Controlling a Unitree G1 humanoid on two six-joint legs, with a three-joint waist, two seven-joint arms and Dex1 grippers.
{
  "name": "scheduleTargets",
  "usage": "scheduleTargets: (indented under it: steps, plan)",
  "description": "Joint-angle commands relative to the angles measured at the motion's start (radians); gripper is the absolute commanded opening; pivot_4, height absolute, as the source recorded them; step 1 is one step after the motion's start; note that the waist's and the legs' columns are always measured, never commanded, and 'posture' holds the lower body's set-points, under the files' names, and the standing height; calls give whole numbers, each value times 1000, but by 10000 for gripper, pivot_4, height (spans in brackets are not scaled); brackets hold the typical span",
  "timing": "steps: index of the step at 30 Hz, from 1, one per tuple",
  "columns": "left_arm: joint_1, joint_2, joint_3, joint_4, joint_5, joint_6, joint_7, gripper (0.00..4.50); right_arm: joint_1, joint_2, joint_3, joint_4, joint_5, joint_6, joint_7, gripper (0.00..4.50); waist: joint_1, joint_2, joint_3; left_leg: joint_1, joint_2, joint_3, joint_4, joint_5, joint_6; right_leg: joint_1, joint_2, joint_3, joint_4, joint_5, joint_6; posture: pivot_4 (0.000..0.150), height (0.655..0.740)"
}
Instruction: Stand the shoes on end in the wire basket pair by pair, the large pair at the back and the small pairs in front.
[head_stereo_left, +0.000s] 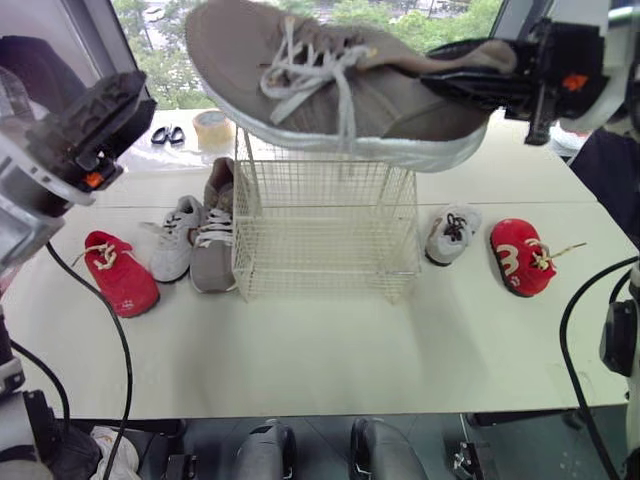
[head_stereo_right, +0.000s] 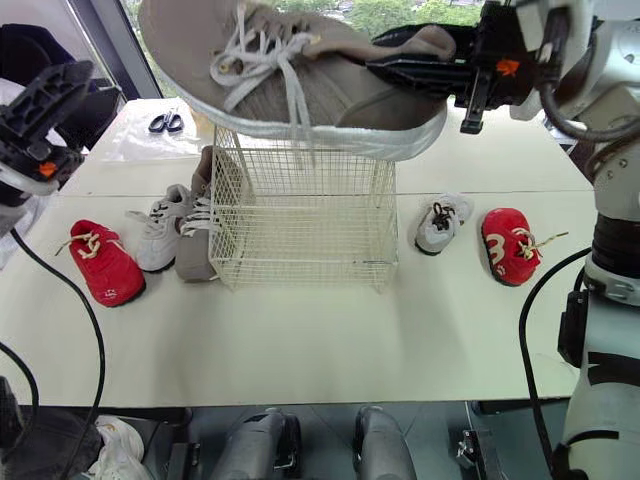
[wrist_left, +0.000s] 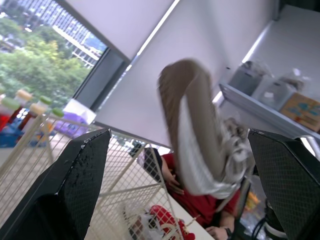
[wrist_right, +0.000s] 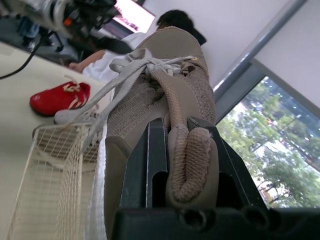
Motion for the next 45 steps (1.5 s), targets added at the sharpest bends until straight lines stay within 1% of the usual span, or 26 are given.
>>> scheduleTargets:
  steps: [1,6,8,9,12,14,16,17,18,21,25,26,27,28,30,31,33,35,36,38,41,45]
  plan:
    - [-81,17,-14,27,53,44,-64,45000,-39,1,-14,-46,-3,-53,23,1662,-2,0,0,0,0,0,0,0,0,0,0,0,0,0,0,1500,7400]
    - [-217,-6,-105,115,157,133,-187,45000,-38,27,2,-107,7,-54,30,1662,-1,0,0,0,0,1,0,1,-1,0,0,0,1,0,0,1500,7400]
    - [-254,-7,-128,140,192,173,-247,39617,-35,33,0,-124,10,-47,25,1658,-3,0,0,0,-1,1,0,1,-1,0,0,0,1,0,0,1500,7400]
    - [-268,-5,-136,154,210,191,-276,35924,-36,36,-1,-133,11,-43,20,1658,-3,0,0,0,-1,1,0,1,-1,0,0,0,1,0,0,1500,7400]
    - [-306,-10,-139,196,258,226,-333,21451,-36,42,3,-156,4,-38,8,1658,-5,0,0,0,-1,1,0,1,-1,-1,0,0,1,0,0,1500,7400]
    - [-323,-18,-131,209,282,243,-353,13050,-33,43,3,-169,0,-33,-1,1658,-5,0,0,0,0,1,0,1,-1,-1,0,0,2,0,0,1500,7400]
    - [-326,-30,-122,201,296,255,-355,7085,-23,42,3,-182,-4,-27,-12,1658,-6,0,0,0,0,1,0,1,-1,-2,0,0,2,0,0,1500,7400]
    - [-326,-35,-117,197,301,260,-354,5768,-20,42,3,-186,-5,-24,-15,1658,-6,0,0,0,0,1,0,1,-1,-2,0,0,2,0,0,1500,7400]
    - [-327,-41,-112,194,305,264,-352,5768,-18,44,3,-187,-5,-20,-20,1658,-6,0,0,0,0,1,0,1,-1,-2,0,0,2,0,0,1500,7400]
    - [-310,-93,-52,166,263,256,-262,5768,1,63,-22,-184,-6,19,-102,1658,-3,-1,0,0,0,1,0,1,-1,-2,-1,0,3,0,0,1500,7400]
    - [-254,-184,57,82,160,213,-77,5685,36,97,-141,-143,81,138,-242,21088,-1,-2,0,0,0,0,1,1,-1,-1,-3,0,4,0,0,1500,7400]
    - [-225,-225,85,35,129,175,-13,5685,57,113,-191,-134,114,168,-295,27314,-1,-3,0,0,0,0,1,1,-1,-1,-3,0,4,1,0,1500,7400]
    - [-193,-264,109,-13,106,138,48,5685,80,128,-236,-132,145,195,-346,31090,-1,-5,-1,0,0,0,1,1,-2,-1,-3,0,3,1,1,1500,7400]
    - [-158,-302,127,-66,81,102,108,5685,101,149,-283,-130,177,217,-403,36387,-1,-5,-1,1,0,-1,1,1,-1,1,-4,0,3,1,1,1500,7400]
    - [-96,-394,149,-185,41,9,213,5685,140,208,-393,-125,278,259,-532,44713,-1,-5,-1,1,-1,-1,1,1,-1,1,-5,0,2,2,2,1500,7400]
    - [-76,-441,154,-235,24,-41,258,5685,150,252,-448,-120,341,274,-617,44713,0,-5,-1,1,-1,-1,1,1,-1,2,-5,0,2,2,2,1500,7400]
    - [-55,-525,148,-315,36,-135,313,5685,180,325,-519,-116,490,320,-743,44713,1,-5,-1,1,-1,-1,1,1,-1,2,-5,1,2,3,2,1500,7400]
    - [-62,-611,111,-360,108,-226,326,5685,218,428,-524,-133,638,351,-842,44713,2,-6,-1,1,-1,-1,2,1,-1,2,-5,0,3,3,1,1500,7400]
    - [-69,-640,88,-369,145,-257,322,5685,227,473,-513,-142,687,357,-878,44713,1,-6,-2,1,-1,-2,2,1,-1,3,-4,-1,2,3,1,1500,7400]
    - [-103,-696,34,-363,207,-308,319,5685,235,549,-466,-156,714,351,-922,44713,-2,-5,-2,5,-1,0,1,1,-1,6,-4,-1,2,3,1,1500,7400]
    - [-140,-762,-27,-348,238,-348,323,5685,235,643,-416,-164,747,322,-953,44713,-1,-5,-2,6,-1,-1,1,-2,4,6,-1,-1,2,3,1,1500,7400]
    - [-131,-796,-69,-360,242,-368,324,5685,246,688,-359,-191,756,295,-951,44713,0,-5,-2,5,-1,-2,1,-2,5,7,-1,-1,1,3,1,1500,7400]
